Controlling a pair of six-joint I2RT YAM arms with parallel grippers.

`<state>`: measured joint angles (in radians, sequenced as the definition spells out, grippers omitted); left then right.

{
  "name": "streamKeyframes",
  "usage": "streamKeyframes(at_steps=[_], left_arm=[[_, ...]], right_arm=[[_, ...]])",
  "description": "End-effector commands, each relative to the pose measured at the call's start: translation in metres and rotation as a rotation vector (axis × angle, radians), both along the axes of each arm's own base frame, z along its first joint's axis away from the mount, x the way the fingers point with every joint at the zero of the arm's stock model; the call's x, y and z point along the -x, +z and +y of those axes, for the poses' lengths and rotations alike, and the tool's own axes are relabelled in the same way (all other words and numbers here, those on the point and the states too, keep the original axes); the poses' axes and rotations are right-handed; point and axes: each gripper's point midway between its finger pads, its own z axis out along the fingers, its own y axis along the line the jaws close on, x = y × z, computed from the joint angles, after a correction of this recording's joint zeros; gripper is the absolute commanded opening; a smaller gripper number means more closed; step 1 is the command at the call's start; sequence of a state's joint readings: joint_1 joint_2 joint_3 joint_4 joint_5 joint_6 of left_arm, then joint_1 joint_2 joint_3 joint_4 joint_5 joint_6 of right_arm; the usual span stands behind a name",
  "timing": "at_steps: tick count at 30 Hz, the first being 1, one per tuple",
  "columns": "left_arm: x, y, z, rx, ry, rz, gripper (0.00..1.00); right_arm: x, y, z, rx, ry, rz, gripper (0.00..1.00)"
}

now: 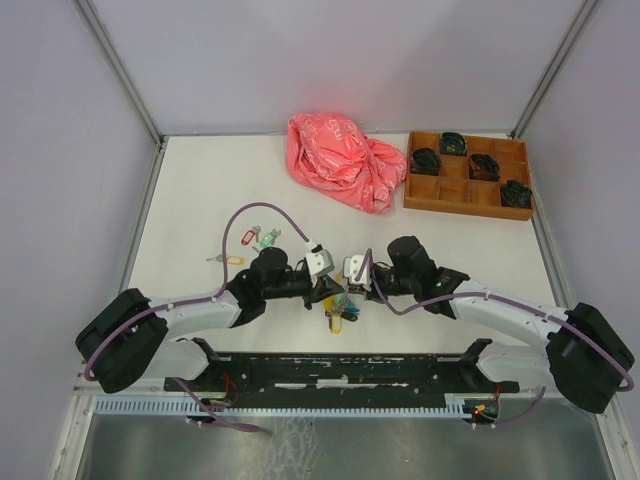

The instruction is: Put the keys on the keyring

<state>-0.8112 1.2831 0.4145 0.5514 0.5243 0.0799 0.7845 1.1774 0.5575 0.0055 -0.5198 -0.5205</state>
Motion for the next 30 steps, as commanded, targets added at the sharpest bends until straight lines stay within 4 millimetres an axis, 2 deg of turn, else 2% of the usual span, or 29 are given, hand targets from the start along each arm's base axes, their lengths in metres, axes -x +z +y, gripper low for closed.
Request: streamKeyframes(at_steps=[1, 7, 11, 21, 24, 27, 30], left_arm=[[-0.013, 0.020, -0.005, 0.033, 0.032, -0.071, 0.03], [-0.018, 0.007, 0.004, 0.020, 0.107, -0.002, 0.03], [-0.018, -0.003, 0.007, 0.017, 0.133, 0.056, 0.03], [-0.019, -0.016, 0.001, 0.015, 0.125, 0.141, 0.03], [-0.020, -0.011, -0.006, 0.040, 0.104, 0.148, 0.03], [-0.024, -0.004, -0.007, 0.036, 0.106, 0.118, 0.03], [-0.026, 0.002, -0.003, 0.018, 0.111, 0.085, 0.03]], right_arm=[[-0.011, 0.031, 0.013, -0.119, -0.026, -0.064, 0.01], [-0.018, 0.047, 0.010, -0.260, -0.102, -0.090, 0.01], [-0.019, 0.051, 0.008, -0.330, -0.133, -0.095, 0.01], [-0.019, 0.060, 0.006, -0.483, -0.180, -0.118, 0.01], [-0.019, 0.054, 0.006, -0.480, -0.183, -0.103, 0.01], [-0.019, 0.039, 0.003, -0.395, -0.170, -0.109, 0.01], [-0.020, 0.028, -0.005, -0.288, -0.173, -0.116, 0.12]])
